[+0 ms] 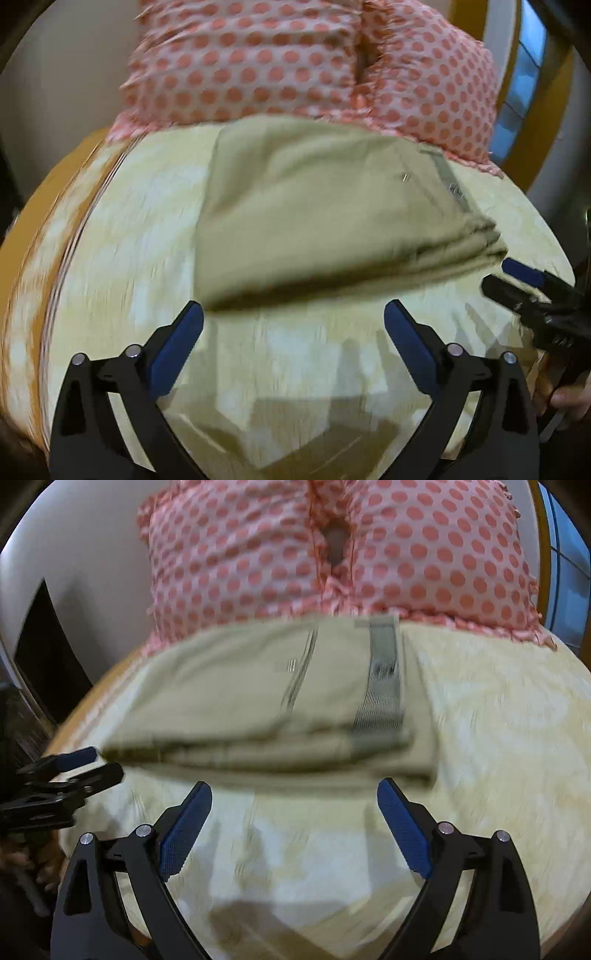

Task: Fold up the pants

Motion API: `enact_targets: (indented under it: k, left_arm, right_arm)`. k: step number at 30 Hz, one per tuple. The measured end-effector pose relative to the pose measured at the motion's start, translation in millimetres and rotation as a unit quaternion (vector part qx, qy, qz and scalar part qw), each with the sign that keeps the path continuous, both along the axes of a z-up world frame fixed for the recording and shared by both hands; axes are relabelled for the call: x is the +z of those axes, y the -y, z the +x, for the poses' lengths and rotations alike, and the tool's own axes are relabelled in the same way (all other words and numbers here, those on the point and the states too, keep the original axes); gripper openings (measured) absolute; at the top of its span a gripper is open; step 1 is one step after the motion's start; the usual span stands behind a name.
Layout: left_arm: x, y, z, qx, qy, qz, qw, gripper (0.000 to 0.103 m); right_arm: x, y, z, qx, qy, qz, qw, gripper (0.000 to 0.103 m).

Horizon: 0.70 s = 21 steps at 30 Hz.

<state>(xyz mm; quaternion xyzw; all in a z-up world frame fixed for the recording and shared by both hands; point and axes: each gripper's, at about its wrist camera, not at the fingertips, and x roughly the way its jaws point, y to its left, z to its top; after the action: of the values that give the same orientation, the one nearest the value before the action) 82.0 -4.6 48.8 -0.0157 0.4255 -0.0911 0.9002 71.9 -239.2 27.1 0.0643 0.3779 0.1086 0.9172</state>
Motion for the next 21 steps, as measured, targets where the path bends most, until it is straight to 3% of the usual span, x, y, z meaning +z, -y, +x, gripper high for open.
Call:
enact_targets:
  k: [2,3,6,8,12,21]
  left_arm:
    - [-9.6,-1.8,-9.5,0.016,-0.010,-0.001,0.9998,0.100]
    - [-9.6,-0.1,-16.8,0.020,0.011,0.014,0.9996,0.101]
    - [-15.9,1.4,-24.2,0.038,0.014,0.047,0.9981,0.101]
    - [-19.9,3.1,-29.5,0.043,0.030,0.063,0.9966,0.101]
    - [-23.0,2.4,-35.4,0.058,0.055,0.058,0.9951,0.101]
    - [-22.3,2.8,-36.9,0.058,0.058,0.059,0.9948,0.101]
  right_arm:
    - [-9.4,-8.6,-4.0,-0.007,-0.004,-0.017,1.000,0.094]
    - [-10.7,-13.6,-6.6,-0.014,0.010,-0.036,0.999,0.100]
    - [-17.6,-23.2,-13.6,-0.045,0.017,-0.077,0.996,0.102]
    - [-20.2,-22.8,-18.6,-0.056,0.028,-0.074,0.995,0.102]
    - [-23.3,-22.6,-24.0,-0.064,0.043,-0.073,0.994,0.102]
    - [-23.9,-24.1,-25.2,-0.073,0.050,-0.074,0.993,0.102]
